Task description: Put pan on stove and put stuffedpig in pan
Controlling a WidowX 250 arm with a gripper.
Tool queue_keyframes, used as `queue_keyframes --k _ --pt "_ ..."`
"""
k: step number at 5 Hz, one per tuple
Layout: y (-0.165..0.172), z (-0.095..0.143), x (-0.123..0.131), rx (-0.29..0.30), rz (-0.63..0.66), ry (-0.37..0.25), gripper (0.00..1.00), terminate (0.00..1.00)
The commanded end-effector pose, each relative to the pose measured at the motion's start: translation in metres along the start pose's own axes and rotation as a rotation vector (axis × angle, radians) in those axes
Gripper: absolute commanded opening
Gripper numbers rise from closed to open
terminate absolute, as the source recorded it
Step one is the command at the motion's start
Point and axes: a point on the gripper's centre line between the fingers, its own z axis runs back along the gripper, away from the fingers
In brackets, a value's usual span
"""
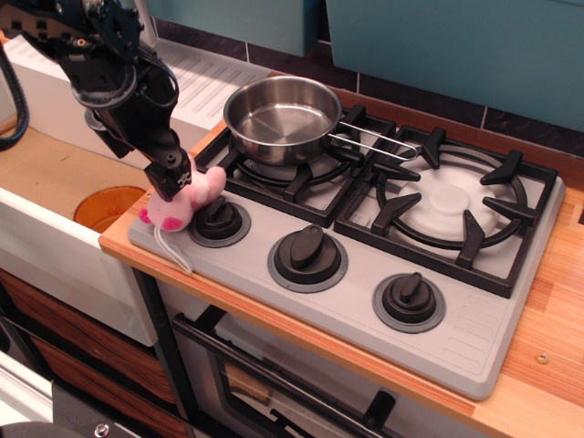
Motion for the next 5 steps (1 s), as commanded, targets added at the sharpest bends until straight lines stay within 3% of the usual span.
queue_keyframes --k 1,3,4,5 --pt "0.001 -0.012 0.015 0.007 -0.006 -0.015 1.0 0.0" --pt "-0.003 -0.027 0.02 -0.011 -0.012 -0.019 1.0 0.0" --pt "-0.004 -0.03 0.024 -0.004 -0.004 0.001 0.0 0.0" --pt "-0.006 -0.027 0.027 0.011 0.015 0.044 0.0 0.0"
